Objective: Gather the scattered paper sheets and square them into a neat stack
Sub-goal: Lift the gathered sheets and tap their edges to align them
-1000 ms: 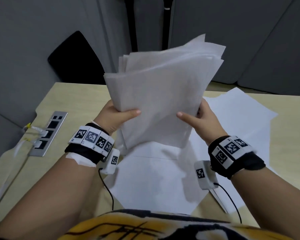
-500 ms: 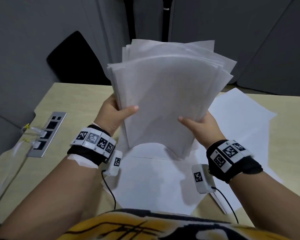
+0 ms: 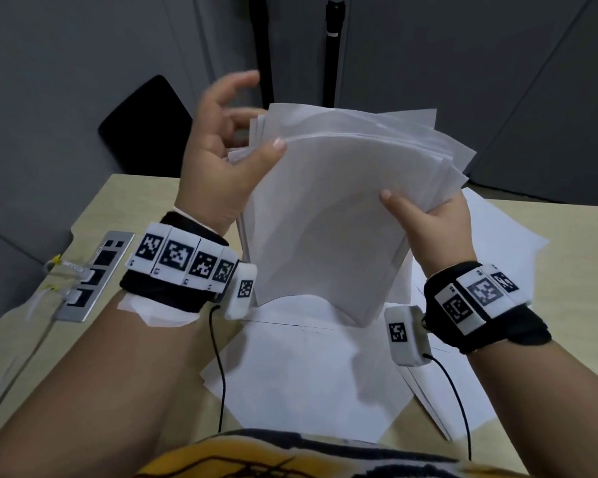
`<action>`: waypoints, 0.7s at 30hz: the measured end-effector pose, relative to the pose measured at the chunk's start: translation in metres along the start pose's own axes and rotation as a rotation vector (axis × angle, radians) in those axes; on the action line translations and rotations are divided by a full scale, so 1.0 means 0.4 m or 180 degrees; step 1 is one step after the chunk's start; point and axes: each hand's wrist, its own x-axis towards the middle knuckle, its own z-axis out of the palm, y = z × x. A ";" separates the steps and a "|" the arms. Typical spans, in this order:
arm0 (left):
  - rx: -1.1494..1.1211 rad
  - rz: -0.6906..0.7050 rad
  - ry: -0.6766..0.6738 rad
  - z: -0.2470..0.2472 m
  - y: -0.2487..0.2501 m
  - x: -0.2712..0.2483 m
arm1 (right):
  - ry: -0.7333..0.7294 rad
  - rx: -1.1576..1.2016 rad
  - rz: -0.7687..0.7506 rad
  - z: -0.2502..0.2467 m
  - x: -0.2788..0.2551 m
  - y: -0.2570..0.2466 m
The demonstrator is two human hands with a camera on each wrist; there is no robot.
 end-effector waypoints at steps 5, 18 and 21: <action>0.1173 0.0514 -0.0139 0.007 0.015 0.029 | -0.0021 0.0009 0.0000 0.001 -0.007 0.001; 0.1039 0.0267 0.0985 -0.011 -0.002 0.013 | -0.0129 0.0184 -0.0214 0.001 -0.012 -0.019; 0.0959 0.0195 0.1057 0.002 0.020 0.023 | -0.0095 0.0224 -0.0288 0.012 -0.012 -0.034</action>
